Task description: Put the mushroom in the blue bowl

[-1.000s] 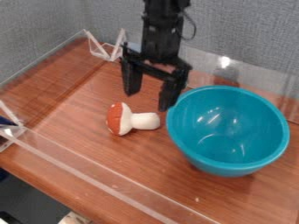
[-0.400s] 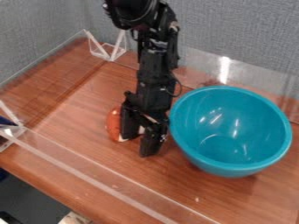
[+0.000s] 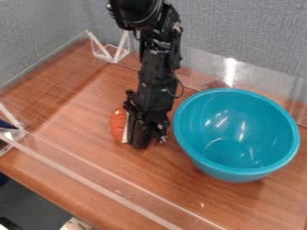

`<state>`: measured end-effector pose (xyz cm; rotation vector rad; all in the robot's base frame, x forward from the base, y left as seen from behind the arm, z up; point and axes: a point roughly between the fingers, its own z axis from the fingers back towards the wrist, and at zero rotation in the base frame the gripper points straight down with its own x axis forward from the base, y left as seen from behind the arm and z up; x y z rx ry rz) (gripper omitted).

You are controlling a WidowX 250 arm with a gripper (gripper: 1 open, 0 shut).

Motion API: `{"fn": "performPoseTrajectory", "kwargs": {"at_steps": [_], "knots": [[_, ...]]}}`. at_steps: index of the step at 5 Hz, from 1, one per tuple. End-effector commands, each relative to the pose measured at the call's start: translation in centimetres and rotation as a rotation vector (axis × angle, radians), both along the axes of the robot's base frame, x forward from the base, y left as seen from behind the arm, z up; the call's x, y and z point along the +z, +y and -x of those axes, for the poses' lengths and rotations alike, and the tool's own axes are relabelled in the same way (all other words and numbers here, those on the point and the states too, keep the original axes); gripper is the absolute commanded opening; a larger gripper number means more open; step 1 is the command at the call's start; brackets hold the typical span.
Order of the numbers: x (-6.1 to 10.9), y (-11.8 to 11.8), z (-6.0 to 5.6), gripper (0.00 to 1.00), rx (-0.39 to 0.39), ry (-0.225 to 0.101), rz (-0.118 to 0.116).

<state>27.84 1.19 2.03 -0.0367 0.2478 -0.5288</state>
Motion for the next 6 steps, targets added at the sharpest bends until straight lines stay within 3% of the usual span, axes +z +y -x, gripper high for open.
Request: {"fn": "performPoseTrajectory", "kwargs": {"at_steps": [1, 2, 3, 4, 5, 6], "knots": [[1.8, 0.0, 0.1, 0.0, -0.002, -0.035, 0.016], [3.7, 0.2, 0.4, 0.0, 0.031, -0.053, 0.025], [6.9, 0.3, 0.7, 0.0, 0.049, -0.099, 0.024], [11.9, 0.9, -0.2, 0.0, 0.06, -0.17, 0.0], [12.5, 3.0, 0.6, 0.0, 0.104, -0.162, -0.016], [11.6, 2.8, 0.2, 1.0, 0.096, -0.158, -0.01]]}}
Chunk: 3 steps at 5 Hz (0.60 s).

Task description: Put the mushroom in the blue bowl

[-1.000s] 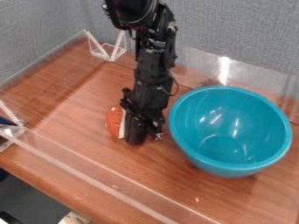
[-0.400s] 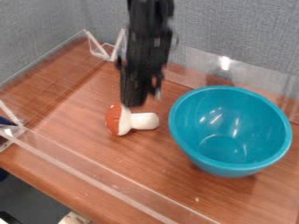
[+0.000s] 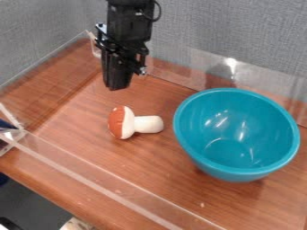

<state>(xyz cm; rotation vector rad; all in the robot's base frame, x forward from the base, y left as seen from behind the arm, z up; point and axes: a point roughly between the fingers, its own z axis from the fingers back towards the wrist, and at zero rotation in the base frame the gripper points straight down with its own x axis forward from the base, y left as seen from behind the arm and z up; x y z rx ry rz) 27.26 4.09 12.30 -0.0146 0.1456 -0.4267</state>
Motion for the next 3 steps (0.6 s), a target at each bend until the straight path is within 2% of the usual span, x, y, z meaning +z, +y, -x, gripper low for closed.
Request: {"fn": "performPoseTrajectory", "kwargs": {"at_steps": [1, 3], "knots": [[1.0, -0.6, -0.7, 1.0, -0.017, -0.057, 0.0], [-0.3, -1.8, -1.7, 1.0, -0.054, -0.077, 0.004]]}}
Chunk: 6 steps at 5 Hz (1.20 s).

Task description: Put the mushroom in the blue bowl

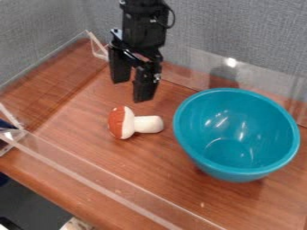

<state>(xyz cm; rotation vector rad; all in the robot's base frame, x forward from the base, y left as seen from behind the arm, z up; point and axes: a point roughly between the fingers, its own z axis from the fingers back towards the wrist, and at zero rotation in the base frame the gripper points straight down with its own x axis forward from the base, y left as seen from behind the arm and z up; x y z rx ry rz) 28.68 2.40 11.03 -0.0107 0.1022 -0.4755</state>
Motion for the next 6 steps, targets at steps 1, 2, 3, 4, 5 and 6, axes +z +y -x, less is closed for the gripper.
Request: {"fn": "performPoseTrajectory", "kwargs": {"at_steps": [1, 2, 3, 4, 5, 6], "knots": [[0.0, -0.6, -0.6, 1.0, -0.015, -0.037, -0.006], [-1.1, -0.9, -0.9, 1.0, -0.031, -0.035, -0.003], [-2.1, -1.1, -1.0, 1.0, -0.05, -0.033, 0.006], [-3.8, -1.1, -1.0, 1.0, -0.098, -0.021, 0.02], [-4.5, -0.9, -1.0, 1.0, -0.097, -0.008, 0.016], [-5.2, -0.7, -1.0, 1.0, -0.096, 0.005, 0.012]]}}
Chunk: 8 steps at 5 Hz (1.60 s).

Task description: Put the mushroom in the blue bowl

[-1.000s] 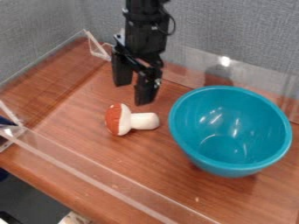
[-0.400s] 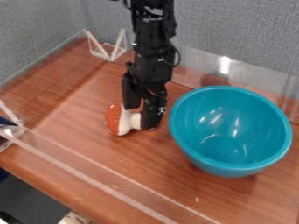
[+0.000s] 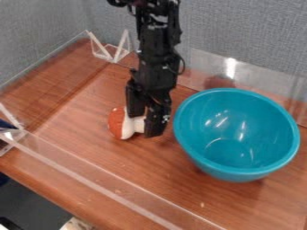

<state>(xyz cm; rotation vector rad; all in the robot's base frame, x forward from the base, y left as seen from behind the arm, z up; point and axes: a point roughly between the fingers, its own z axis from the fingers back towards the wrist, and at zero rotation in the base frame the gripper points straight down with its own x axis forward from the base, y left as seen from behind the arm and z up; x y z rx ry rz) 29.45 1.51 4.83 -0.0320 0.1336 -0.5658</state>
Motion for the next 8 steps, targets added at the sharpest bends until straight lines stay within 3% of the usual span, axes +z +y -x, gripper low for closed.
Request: {"fn": "performPoseTrajectory", "kwargs": {"at_steps": [1, 2, 3, 5, 6, 7, 8], "knots": [[0.4, 0.3, -0.2, 1.0, -0.006, -0.021, -0.007], [-0.1, 0.3, -0.3, 0.0, -0.009, -0.014, -0.01], [0.1, 0.2, -0.2, 0.0, -0.017, -0.016, -0.012], [2.5, -0.2, 0.0, 0.0, -0.001, -0.048, -0.011], [4.9, -0.8, 0.1, 0.0, 0.001, -0.084, -0.015], [8.9, -1.7, -1.1, 0.0, -0.06, -0.136, -0.043], [6.4, -1.0, -0.7, 1.0, -0.159, -0.11, -0.033]]}}
